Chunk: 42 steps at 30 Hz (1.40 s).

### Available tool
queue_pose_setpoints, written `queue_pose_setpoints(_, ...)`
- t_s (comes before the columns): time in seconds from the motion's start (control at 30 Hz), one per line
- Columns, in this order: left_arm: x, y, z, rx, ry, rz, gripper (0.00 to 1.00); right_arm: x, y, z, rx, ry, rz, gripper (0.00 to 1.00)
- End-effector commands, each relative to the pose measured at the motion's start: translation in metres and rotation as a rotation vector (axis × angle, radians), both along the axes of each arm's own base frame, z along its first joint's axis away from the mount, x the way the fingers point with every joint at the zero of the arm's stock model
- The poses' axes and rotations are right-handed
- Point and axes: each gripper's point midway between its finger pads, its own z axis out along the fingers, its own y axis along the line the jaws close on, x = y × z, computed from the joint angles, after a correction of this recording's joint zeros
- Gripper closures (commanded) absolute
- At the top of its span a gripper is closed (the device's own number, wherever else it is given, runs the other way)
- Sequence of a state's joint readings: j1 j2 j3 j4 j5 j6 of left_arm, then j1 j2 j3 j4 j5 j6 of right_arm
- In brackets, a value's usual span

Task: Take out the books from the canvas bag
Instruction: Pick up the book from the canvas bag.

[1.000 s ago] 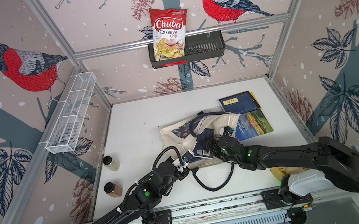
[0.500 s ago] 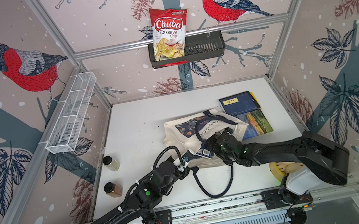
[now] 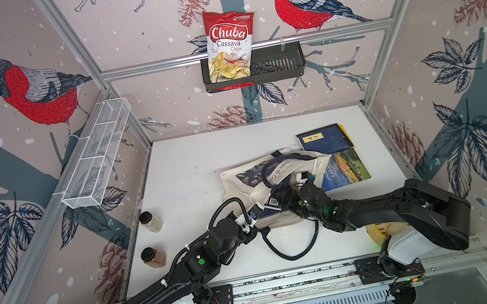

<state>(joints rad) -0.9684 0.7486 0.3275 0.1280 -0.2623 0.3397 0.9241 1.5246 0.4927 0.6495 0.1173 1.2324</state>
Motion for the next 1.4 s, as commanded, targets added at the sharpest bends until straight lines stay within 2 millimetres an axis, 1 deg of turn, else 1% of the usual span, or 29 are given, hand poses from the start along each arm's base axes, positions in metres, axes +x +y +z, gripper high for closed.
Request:
queue_pose_setpoints(0.0, 0.001, -0.007, 0.018, -0.054, -0.041, -0.021, 1.00, 0.011, 0.010, 0.013, 0.067, -0.048, 0.025, 0.39)
queue_pose_setpoints(0.1, 0.001, -0.007, 0.017, -0.053, -0.042, -0.023, 1.00, 0.018, 0.019, 0.014, 0.095, -0.048, 0.039, 0.43)
queue_pose_setpoints(0.2, 0.001, -0.008, 0.017, -0.054, -0.041, -0.023, 1.00, 0.021, 0.031, 0.021, 0.115, -0.069, 0.062, 0.49)
queue_pose_setpoints(0.37, 0.001, -0.008, 0.017, -0.052, -0.039, -0.026, 1.00, 0.028, 0.044, 0.036, 0.107, -0.113, 0.052, 0.50)
queue_pose_setpoints(0.43, 0.001, -0.009, 0.017, -0.052, -0.039, -0.028, 1.00, 0.033, 0.044, 0.037, 0.077, -0.113, 0.023, 0.53)
queue_pose_setpoints(0.57, 0.000, -0.008, 0.016, -0.051, -0.036, -0.028, 1.00, 0.042, 0.046, 0.017, 0.019, -0.049, -0.011, 0.54)
queue_pose_setpoints(0.67, 0.000, -0.008, 0.017, -0.054, -0.038, -0.029, 1.00, 0.046, 0.045, -0.001, 0.030, 0.023, -0.026, 0.52)
queue_pose_setpoints(0.73, 0.000, -0.008, 0.017, -0.054, -0.038, -0.029, 1.00, 0.047, 0.047, -0.007, 0.050, 0.046, -0.027, 0.52)
queue_pose_setpoints(0.8, 0.000, -0.009, 0.018, -0.058, -0.040, -0.030, 1.00, 0.050, 0.049, -0.010, 0.050, 0.051, -0.032, 0.52)
queue_pose_setpoints(1.0, 0.000, -0.009, 0.018, -0.059, -0.038, -0.031, 1.00, 0.056, 0.055, -0.007, 0.046, 0.031, -0.042, 0.51)
queue_pose_setpoints(1.2, -0.001, -0.010, 0.019, -0.061, -0.037, -0.036, 1.00, 0.060, 0.071, -0.015, 0.015, 0.041, -0.033, 0.50)
queue_pose_setpoints(1.37, -0.001, -0.009, 0.020, -0.064, -0.040, -0.035, 1.00, 0.068, 0.069, -0.020, 0.006, 0.046, -0.052, 0.51)
